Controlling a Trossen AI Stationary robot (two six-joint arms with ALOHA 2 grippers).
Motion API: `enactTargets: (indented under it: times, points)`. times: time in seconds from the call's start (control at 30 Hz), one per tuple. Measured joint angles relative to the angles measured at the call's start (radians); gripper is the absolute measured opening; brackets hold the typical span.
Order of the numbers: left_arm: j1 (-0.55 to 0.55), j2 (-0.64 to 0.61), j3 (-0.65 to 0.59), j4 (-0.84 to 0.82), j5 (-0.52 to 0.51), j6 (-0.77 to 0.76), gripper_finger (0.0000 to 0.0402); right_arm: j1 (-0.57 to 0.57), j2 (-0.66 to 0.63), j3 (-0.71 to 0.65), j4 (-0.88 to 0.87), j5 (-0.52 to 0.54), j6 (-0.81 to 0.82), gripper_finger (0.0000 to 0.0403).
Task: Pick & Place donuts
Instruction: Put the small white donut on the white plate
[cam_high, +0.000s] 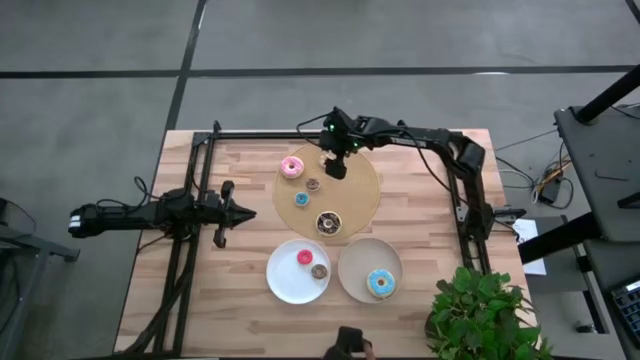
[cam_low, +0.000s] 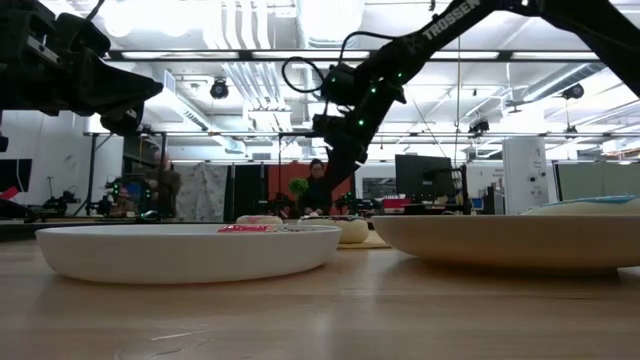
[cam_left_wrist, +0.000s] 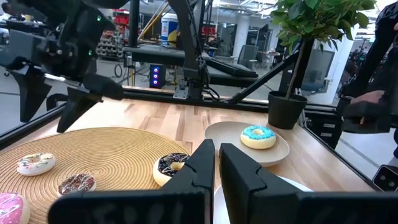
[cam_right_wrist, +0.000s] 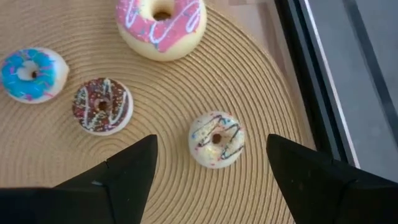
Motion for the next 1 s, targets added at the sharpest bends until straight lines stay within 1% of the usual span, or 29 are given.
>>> enactTargets:
  times: [0.17, 0.6, 1.0]
  points:
    - [0.000, 0.000, 0.000, 0.000, 0.000, 0.000, 0.0000, -0.002, 0.038, 0.031, -0.023, -0.003, -0.006, 0.0301]
    - [0.000, 0.000, 0.000, 0.000, 0.000, 0.000, 0.0000, -0.010, 0.137, 0.175, -0.120, -0.003, -0.012, 0.0302]
    - [0.000, 0.000, 0.000, 0.000, 0.000, 0.000, 0.0000, -0.014, 0.147, 0.182, -0.155, 0.007, -0.043, 0.0307]
